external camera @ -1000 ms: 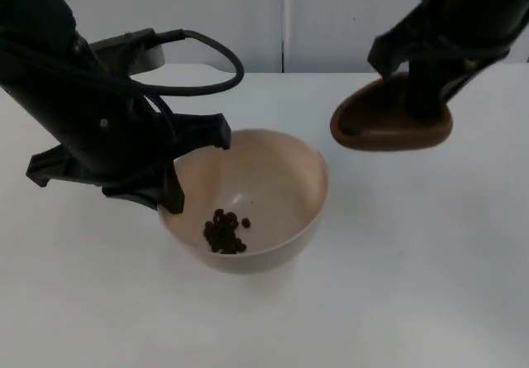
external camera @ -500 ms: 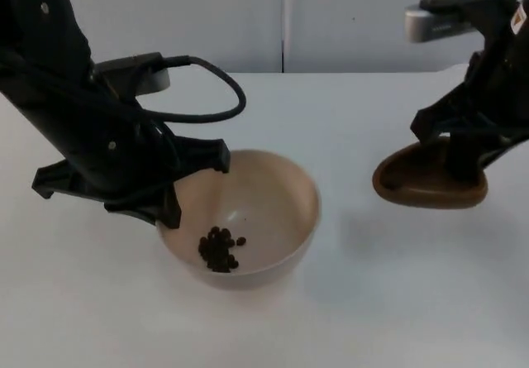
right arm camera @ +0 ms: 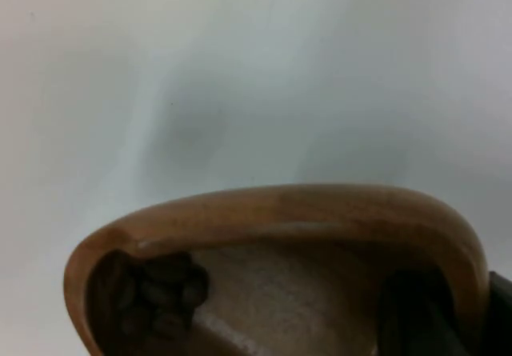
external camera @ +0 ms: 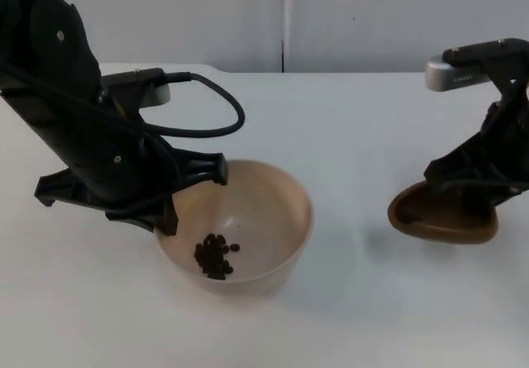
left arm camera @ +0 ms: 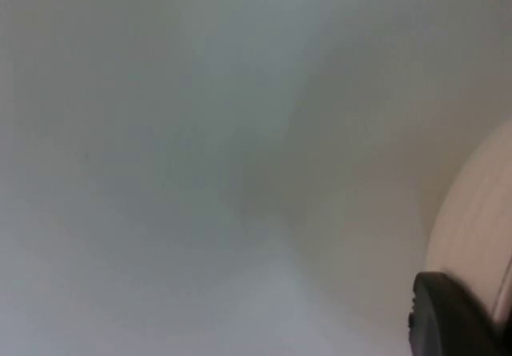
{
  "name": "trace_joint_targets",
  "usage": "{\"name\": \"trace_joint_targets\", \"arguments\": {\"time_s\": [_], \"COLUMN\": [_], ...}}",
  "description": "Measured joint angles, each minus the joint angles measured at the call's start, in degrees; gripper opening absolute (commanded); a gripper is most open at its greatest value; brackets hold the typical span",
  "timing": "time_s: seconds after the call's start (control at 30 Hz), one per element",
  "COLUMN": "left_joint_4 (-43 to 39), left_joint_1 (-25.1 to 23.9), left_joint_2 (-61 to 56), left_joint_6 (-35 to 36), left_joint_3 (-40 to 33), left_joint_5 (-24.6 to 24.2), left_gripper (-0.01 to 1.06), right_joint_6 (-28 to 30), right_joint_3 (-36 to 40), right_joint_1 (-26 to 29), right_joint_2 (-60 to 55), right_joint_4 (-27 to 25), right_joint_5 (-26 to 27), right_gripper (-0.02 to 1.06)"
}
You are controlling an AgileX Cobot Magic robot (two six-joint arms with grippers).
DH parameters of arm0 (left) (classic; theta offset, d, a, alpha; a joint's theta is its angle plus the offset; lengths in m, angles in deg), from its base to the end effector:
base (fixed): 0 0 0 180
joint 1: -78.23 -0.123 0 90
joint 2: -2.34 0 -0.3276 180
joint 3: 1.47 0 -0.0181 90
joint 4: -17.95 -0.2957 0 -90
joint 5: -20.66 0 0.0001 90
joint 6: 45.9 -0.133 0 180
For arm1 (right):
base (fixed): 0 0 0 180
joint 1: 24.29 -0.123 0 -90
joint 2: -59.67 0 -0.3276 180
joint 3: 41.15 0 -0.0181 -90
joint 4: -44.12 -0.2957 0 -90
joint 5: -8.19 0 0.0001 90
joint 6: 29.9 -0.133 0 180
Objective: Pick up the bowl with the left hand and pour the coffee beans from the cup into the bowl with the right hand.
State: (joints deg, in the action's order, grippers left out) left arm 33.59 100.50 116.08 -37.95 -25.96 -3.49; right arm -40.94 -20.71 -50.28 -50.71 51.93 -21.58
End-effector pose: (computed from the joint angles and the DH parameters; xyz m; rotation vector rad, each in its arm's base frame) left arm 0.3498 -0.1591 0.0889 0.0255 2.8683 -0.3231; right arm 0.3583 0.1647 0.1255 -0.5107 2.7461 0.0350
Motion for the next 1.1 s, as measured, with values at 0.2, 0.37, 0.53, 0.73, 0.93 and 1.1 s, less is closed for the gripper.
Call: {"name": "trace_joint_targets", "arguments": {"time_s": [0.2,0.37,0.53,0.73,0.93,1.1], "left_joint_4": [-2.01,-2.54,-2.66,-3.88,-4.02,-4.31], "left_joint_1": [0.00,0.00,0.00,0.00,0.00,0.00], "left_joint_2": [0.00,0.00,0.00,0.00,0.00,0.00], "left_joint_6": [0.11,0.11,0.22,0.22,0.22,0.22], "left_joint_3": [0.00,0.00,0.00,0.00,0.00,0.00], "left_joint_5": [-0.22,-0.32,-0.32,-0.32,-0.32,-0.32], "left_gripper": [0.00,0.00,0.00,0.00,0.00,0.00], "right_joint_6": [-3.18,-5.65,-6.63,-7.46,-8.71,-8.91], "right_joint_3": [0.14,0.14,0.14,0.14,0.14,0.14], "right_joint_1": [0.00,0.00,0.00,0.00,0.00,0.00], "right_joint_2": [0.00,-2.28,-4.89,-7.94,-10.61,-11.32], "right_joint_4": [2.32,3.96,3.96,4.18,4.18,4.18], "right_joint_5": [1.55,2.13,4.50,5.75,6.51,6.99], "right_gripper": [0.00,0.00,0.00,0.00,0.00,0.00]}}
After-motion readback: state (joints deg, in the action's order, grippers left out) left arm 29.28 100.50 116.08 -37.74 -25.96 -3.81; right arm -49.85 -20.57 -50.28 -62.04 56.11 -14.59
